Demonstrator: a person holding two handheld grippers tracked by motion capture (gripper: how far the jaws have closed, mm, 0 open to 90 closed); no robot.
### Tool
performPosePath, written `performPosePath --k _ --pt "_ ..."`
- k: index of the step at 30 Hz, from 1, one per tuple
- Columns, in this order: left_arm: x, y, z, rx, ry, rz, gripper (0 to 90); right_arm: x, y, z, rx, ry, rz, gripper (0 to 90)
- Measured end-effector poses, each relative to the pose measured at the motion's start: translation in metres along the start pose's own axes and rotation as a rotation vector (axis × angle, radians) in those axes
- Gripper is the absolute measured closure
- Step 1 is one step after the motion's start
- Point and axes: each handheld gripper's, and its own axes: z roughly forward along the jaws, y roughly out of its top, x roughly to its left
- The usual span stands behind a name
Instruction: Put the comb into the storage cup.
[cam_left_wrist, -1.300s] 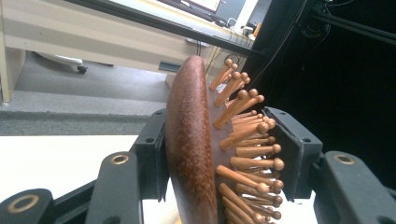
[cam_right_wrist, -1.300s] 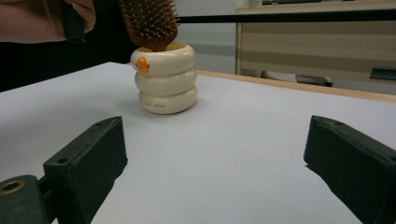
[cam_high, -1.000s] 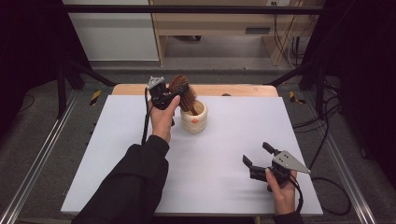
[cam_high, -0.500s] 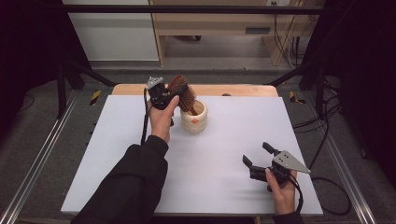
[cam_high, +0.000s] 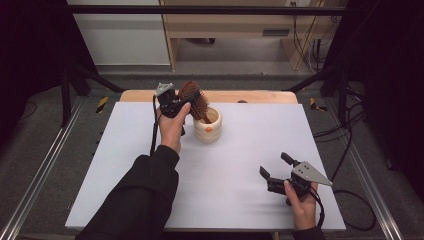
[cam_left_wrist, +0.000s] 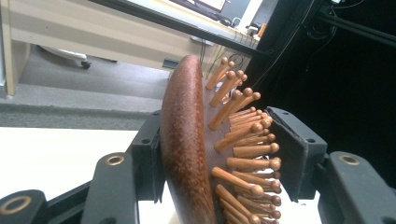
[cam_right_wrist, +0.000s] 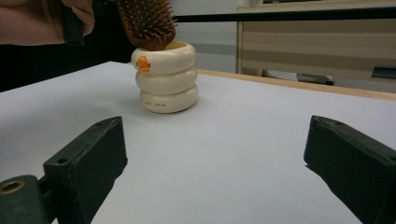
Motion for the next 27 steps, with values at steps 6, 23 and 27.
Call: performPosePath --k 6,23,27 --pt "0.0018 -0.0009 -0.0005 0.000 0.005 -0.001 41.8 -0.0001 -0.0002 0.0002 0.001 0.000 0.000 6.1" --pt "0.0033 -0.0028 -0.0011 0.001 0.014 -0.002 39.5 -0.0002 -0.0005 0.0006 0.002 0.005 0.003 6.1" --pt "0.0034 -0.0036 -0.0014 0.001 0.015 0.000 38.8 -0.0001 -0.0008 0.0009 0.003 0.006 0.001 6.1"
